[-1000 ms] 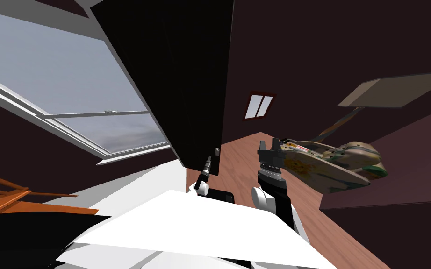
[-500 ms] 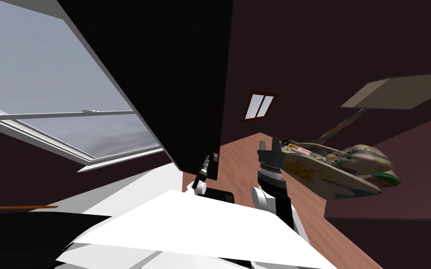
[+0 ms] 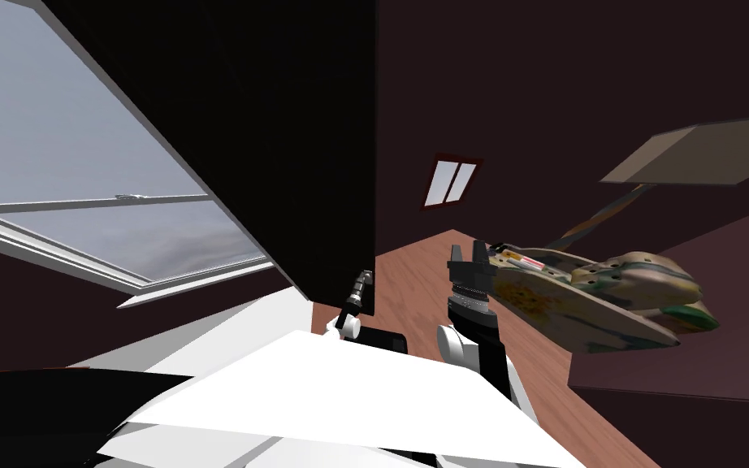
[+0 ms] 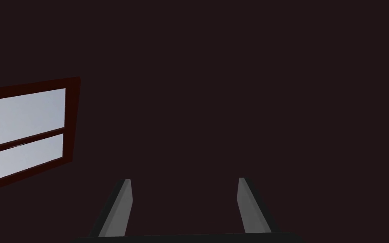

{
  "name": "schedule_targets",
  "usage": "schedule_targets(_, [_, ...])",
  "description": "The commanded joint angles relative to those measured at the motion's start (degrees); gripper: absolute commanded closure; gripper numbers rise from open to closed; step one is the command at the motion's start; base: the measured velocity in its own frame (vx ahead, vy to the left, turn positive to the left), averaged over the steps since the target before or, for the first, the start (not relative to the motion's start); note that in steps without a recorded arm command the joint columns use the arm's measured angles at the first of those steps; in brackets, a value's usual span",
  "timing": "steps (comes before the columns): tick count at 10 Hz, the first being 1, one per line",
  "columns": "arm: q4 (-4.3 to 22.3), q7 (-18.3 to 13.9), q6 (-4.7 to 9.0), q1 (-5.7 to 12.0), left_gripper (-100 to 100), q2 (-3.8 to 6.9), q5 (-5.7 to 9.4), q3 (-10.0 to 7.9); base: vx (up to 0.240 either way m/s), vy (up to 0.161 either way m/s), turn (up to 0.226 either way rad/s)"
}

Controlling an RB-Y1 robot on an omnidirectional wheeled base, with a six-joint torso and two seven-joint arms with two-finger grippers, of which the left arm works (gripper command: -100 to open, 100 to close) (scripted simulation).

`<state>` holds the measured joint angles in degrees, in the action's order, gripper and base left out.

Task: Push the door open

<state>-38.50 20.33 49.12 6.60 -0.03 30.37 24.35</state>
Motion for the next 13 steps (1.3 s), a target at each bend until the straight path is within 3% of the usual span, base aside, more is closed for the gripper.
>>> schedule_targets(1, [-0.05,0.03,-0.08,-0.02,100,0.04,0.0,0.01,-0.018,0.027,0.016])
schedule_targets(5, [-0.05,0.03,-0.08,-0.02,100,0.04,0.0,0.01,-0.008,0.008,-0.006])
schedule_targets(6, [-1.5,1.06,-0.2,-1.24,-100,1.3,0.66,1.97,-0.094,0.008,0.189])
schedule_targets(8, [-3.05,2.15,-0.32,-2.55,-100,1.31,1.36,4.08,-0.159,-0.013,0.169])
schedule_targets(9, [-4.12,2.9,-0.4,-3.44,-100,0.66,1.85,5.52,-0.196,-0.009,0.226])
schedule_targets(10, [-4.12,2.9,-0.4,-3.44,-100,0.66,1.85,5.52,-0.144,-0.013,0.061])
schedule_targets(12, [-6.06,4.27,-0.55,-5.07,-100,-2.28,2.73,8.16,-0.131,-0.012,0.169])
schedule_targets(13, [-6.06,4.27,-0.55,-5.07,-100,-2.28,2.73,8.16,-0.093,-0.004,0.036])
